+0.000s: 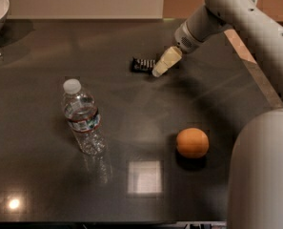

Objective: Move rxbar chocolate near orange

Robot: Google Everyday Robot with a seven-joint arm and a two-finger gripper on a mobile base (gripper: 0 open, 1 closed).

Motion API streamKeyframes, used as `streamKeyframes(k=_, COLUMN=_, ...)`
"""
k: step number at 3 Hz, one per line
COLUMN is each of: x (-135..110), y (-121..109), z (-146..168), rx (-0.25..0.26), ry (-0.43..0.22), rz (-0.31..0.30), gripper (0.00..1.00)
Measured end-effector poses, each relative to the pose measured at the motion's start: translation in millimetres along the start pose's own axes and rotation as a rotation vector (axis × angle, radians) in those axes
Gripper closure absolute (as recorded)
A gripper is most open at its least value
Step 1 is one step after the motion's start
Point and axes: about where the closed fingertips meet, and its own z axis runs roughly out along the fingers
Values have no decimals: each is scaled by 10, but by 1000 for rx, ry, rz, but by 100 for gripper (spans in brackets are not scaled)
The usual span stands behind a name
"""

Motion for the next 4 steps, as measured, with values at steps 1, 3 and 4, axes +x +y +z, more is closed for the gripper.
streamKeyframes(k=1, x=-14, y=29, z=156, rx=-16, ry=-24, rz=-7, gripper=0)
streamKeyframes(k=3, x=-80, y=59, z=313, rx=-35, ry=-48, rz=-57, gripper=18)
streamKeyframes(k=4, x=-103, y=60, z=335, rx=-41, ry=-55, rz=-69, gripper=40)
